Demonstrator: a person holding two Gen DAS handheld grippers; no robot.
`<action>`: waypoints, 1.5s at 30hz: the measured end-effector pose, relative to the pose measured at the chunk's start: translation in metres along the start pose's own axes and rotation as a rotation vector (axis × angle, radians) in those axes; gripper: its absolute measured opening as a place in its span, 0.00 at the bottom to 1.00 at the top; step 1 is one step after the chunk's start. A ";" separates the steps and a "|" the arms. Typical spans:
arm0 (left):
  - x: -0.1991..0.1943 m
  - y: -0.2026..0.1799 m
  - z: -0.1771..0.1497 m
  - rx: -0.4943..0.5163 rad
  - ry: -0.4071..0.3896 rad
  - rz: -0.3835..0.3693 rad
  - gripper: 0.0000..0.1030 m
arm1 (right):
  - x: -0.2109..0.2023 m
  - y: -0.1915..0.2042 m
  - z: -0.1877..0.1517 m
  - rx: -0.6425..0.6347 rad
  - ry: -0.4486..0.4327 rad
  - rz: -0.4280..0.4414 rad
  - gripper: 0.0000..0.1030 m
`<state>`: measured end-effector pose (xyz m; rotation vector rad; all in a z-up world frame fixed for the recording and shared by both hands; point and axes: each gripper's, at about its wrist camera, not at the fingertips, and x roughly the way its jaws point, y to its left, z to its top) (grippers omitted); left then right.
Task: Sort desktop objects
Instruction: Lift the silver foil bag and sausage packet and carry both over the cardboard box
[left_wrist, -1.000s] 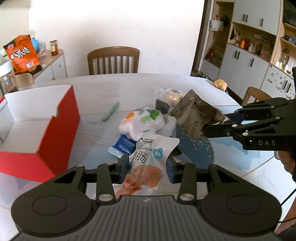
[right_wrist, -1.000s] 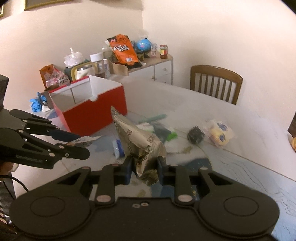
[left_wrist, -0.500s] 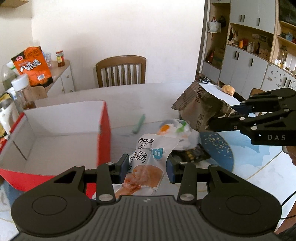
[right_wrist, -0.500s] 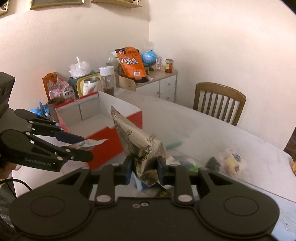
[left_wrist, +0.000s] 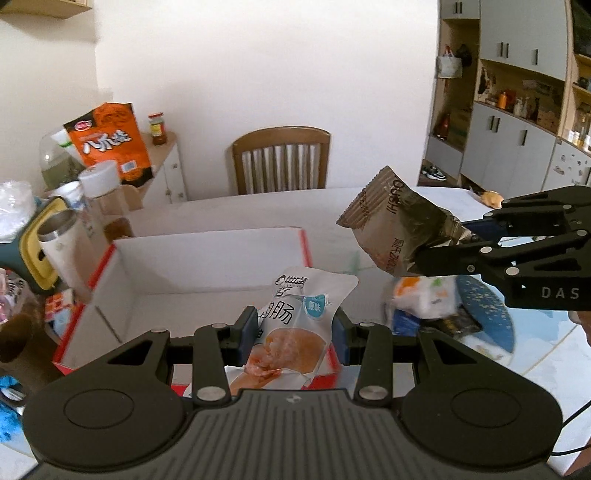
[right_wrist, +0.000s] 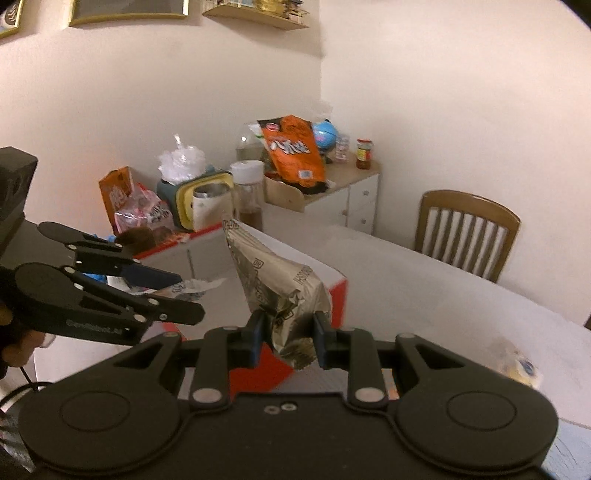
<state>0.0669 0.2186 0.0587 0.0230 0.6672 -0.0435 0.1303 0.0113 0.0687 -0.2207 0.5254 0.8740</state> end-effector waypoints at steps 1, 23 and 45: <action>0.001 0.007 0.001 -0.004 0.003 0.005 0.39 | 0.005 0.004 0.004 -0.004 -0.002 0.005 0.26; 0.084 0.130 0.017 -0.043 0.129 0.124 0.39 | 0.121 0.039 0.036 0.023 0.169 0.086 0.26; 0.166 0.151 0.013 -0.010 0.299 0.108 0.39 | 0.201 0.070 0.015 -0.129 0.420 0.053 0.26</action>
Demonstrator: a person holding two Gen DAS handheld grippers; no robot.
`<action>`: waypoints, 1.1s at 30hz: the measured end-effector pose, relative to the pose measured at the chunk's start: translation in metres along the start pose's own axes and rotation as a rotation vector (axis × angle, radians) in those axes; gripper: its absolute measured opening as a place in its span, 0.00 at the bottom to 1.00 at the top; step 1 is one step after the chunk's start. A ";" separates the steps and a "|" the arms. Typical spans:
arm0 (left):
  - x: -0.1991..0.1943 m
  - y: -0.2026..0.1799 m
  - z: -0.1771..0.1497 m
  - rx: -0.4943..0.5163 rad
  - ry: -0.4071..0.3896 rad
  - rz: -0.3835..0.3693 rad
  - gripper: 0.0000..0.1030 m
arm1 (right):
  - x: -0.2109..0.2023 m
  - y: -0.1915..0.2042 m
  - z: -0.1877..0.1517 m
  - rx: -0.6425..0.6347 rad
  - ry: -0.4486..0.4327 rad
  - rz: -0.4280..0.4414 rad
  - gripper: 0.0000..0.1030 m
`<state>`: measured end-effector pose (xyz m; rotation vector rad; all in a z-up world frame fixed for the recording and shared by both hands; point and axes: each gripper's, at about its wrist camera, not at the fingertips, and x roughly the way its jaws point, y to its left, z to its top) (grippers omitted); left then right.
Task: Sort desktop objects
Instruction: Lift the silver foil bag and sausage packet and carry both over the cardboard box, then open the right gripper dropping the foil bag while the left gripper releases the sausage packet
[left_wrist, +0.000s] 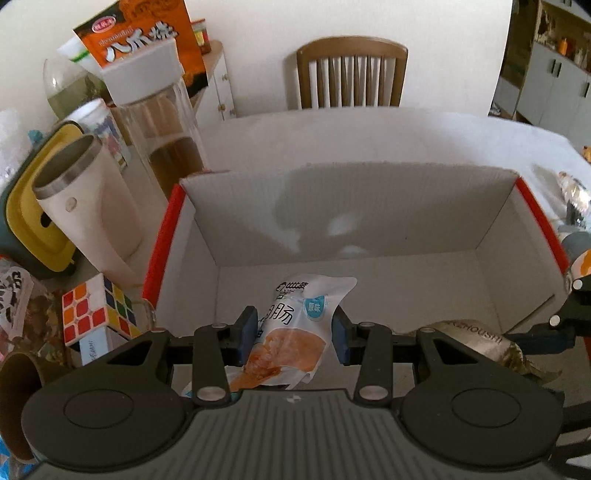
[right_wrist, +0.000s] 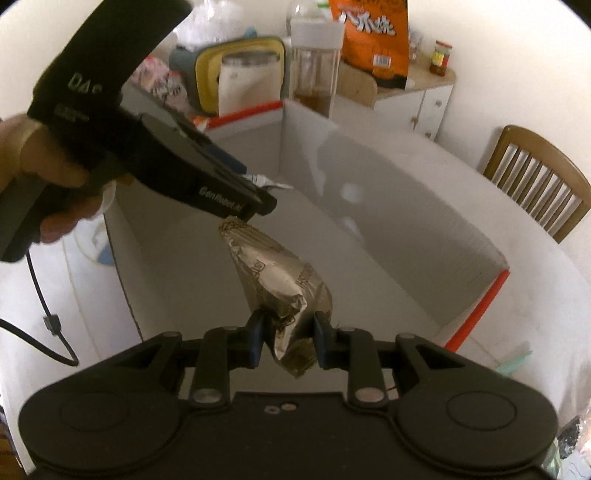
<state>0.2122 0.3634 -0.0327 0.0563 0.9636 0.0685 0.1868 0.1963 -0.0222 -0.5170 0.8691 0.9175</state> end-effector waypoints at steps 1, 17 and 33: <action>0.003 -0.001 0.000 0.003 0.009 -0.003 0.39 | 0.003 0.002 0.000 -0.007 0.013 -0.001 0.26; 0.019 -0.007 0.001 0.036 0.081 -0.007 0.40 | 0.005 0.005 0.002 0.015 0.031 -0.035 0.32; -0.014 -0.012 0.000 0.029 0.016 0.000 0.70 | -0.030 0.006 -0.004 0.057 -0.060 -0.049 0.62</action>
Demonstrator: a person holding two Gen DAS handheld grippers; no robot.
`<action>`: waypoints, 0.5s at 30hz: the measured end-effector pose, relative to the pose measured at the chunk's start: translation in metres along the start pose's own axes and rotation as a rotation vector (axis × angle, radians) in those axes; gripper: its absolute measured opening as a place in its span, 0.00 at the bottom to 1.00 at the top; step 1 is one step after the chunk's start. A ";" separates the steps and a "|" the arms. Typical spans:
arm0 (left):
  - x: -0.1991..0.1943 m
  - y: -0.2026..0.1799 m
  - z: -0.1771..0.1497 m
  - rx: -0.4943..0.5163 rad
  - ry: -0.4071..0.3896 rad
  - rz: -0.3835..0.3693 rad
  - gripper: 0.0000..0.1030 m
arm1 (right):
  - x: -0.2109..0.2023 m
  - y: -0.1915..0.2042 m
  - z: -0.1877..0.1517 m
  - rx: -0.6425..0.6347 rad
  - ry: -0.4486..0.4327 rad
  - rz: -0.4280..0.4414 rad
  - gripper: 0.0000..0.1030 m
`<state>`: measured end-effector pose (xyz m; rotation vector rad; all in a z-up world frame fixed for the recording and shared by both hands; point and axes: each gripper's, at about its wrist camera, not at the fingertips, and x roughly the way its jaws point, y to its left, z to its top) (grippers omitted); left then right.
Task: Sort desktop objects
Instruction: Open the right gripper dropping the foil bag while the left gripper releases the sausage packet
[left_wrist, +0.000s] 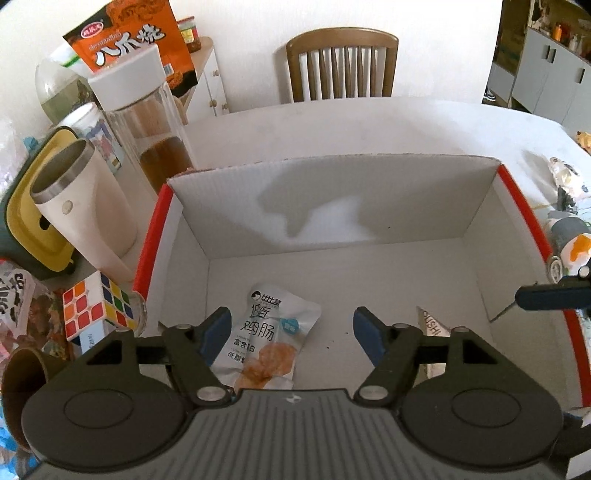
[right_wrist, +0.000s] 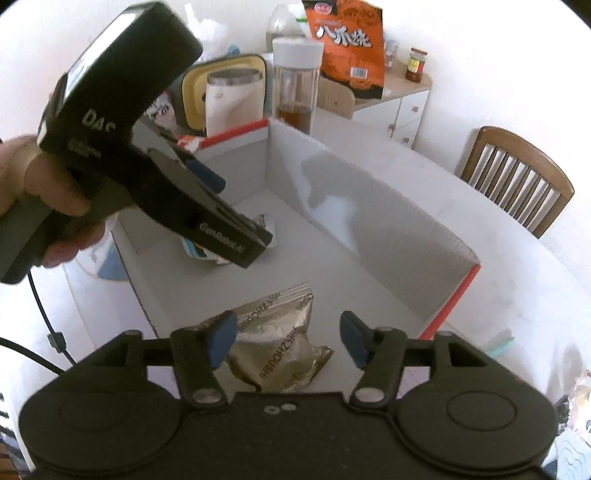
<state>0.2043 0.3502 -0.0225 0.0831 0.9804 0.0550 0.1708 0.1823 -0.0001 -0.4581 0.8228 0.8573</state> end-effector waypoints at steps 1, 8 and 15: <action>-0.002 -0.001 0.000 0.001 -0.005 -0.001 0.70 | -0.003 0.000 0.000 0.002 -0.006 0.002 0.62; -0.024 -0.009 -0.003 0.008 -0.034 -0.004 0.72 | -0.020 -0.005 -0.006 0.036 -0.027 0.008 0.63; -0.048 -0.017 -0.008 0.005 -0.082 -0.014 0.81 | -0.042 -0.011 -0.014 0.089 -0.074 0.012 0.71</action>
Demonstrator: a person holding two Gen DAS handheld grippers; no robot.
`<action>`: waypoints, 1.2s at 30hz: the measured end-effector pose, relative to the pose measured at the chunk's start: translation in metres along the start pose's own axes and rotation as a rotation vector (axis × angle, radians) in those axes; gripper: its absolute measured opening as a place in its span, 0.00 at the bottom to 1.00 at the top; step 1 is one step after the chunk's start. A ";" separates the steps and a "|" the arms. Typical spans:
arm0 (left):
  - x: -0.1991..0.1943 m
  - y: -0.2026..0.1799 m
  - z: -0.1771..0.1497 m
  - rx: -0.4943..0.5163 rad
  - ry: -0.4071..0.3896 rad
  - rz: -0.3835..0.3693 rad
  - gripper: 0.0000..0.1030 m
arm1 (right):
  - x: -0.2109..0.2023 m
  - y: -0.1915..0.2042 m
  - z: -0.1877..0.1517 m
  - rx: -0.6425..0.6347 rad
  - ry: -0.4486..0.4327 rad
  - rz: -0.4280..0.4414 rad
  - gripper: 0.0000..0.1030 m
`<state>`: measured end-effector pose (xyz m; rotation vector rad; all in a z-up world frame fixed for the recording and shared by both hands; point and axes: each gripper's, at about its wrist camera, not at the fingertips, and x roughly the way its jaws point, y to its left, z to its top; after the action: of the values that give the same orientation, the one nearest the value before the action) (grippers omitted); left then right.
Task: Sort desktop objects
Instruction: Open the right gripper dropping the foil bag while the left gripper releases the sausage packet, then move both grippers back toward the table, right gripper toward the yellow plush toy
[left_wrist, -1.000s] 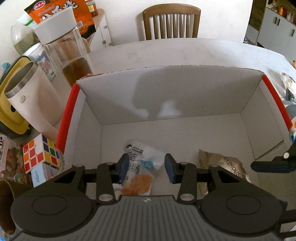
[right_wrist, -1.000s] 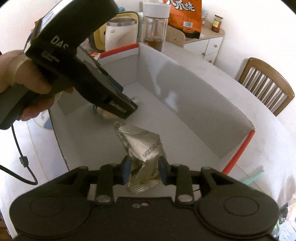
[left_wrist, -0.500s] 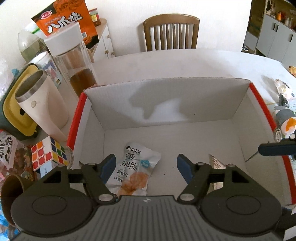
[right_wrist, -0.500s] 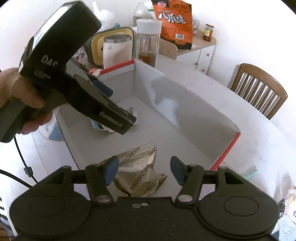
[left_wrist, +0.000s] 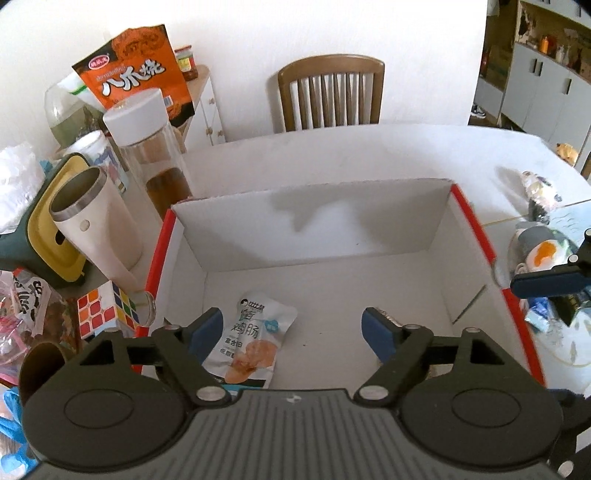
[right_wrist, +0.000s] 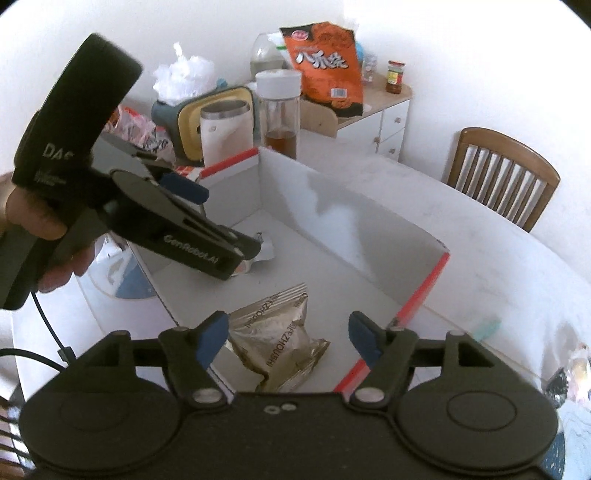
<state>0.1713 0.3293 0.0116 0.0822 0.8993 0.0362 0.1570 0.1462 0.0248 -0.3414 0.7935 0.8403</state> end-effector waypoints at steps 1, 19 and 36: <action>-0.004 -0.001 0.000 -0.007 -0.006 -0.005 0.81 | -0.005 -0.001 -0.002 0.006 -0.006 -0.001 0.71; -0.073 -0.055 -0.009 0.020 -0.151 -0.114 0.85 | -0.102 -0.046 -0.040 0.128 -0.148 -0.096 0.76; -0.086 -0.147 -0.007 0.136 -0.189 -0.242 0.96 | -0.181 -0.127 -0.114 0.267 -0.203 -0.322 0.77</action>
<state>0.1116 0.1774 0.0616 0.1008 0.7174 -0.2548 0.1253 -0.0945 0.0791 -0.1378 0.6299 0.4516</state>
